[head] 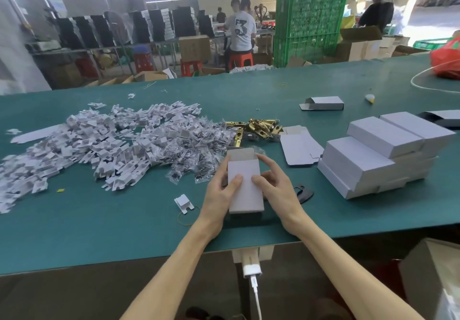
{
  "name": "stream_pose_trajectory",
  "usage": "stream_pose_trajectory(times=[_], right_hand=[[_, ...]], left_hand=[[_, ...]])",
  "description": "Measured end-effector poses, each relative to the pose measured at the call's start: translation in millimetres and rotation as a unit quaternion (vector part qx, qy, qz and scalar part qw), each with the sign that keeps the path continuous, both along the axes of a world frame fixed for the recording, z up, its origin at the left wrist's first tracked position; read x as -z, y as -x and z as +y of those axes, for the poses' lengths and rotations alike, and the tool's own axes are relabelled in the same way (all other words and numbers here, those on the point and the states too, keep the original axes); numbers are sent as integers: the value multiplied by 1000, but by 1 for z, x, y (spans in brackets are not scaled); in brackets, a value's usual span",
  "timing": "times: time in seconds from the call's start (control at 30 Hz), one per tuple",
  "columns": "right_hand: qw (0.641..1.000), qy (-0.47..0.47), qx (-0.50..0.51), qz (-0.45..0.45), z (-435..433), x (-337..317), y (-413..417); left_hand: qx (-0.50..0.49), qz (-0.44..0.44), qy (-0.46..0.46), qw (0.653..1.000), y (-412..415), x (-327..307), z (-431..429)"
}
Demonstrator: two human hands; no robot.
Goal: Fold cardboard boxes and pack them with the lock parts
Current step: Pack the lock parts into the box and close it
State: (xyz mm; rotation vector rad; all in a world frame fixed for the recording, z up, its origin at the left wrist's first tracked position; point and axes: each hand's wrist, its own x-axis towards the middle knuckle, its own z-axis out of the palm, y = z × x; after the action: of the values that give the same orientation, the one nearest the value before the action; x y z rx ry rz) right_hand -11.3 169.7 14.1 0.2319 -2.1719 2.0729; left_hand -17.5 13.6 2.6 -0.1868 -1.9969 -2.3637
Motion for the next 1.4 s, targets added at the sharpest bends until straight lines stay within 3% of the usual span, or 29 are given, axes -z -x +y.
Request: stream_pose_trajectory(times=[0.4, 0.8, 1.0, 1.1, 1.27, 1.4], right_hand=[[999, 16, -11, -28, 3, 6, 0], [997, 65, 4, -37, 4, 6, -1], [998, 38, 19, -44, 1, 6, 0], [999, 24, -26, -32, 2, 5, -2], [987, -117, -110, 2, -1, 4, -3], [995, -22, -93, 1, 3, 5, -3]], left_hand=[[6, -70, -75, 995, 1, -4, -7], [37, -24, -91, 995, -3, -6, -8], [-10, -9, -93, 996, 0, -2, -8], [-69, -14, -109, 992, 0, -1, -8], [-165, -35, -159, 973, 8, 0, -16], [-158, -35, -141, 977, 7, -2, -13]])
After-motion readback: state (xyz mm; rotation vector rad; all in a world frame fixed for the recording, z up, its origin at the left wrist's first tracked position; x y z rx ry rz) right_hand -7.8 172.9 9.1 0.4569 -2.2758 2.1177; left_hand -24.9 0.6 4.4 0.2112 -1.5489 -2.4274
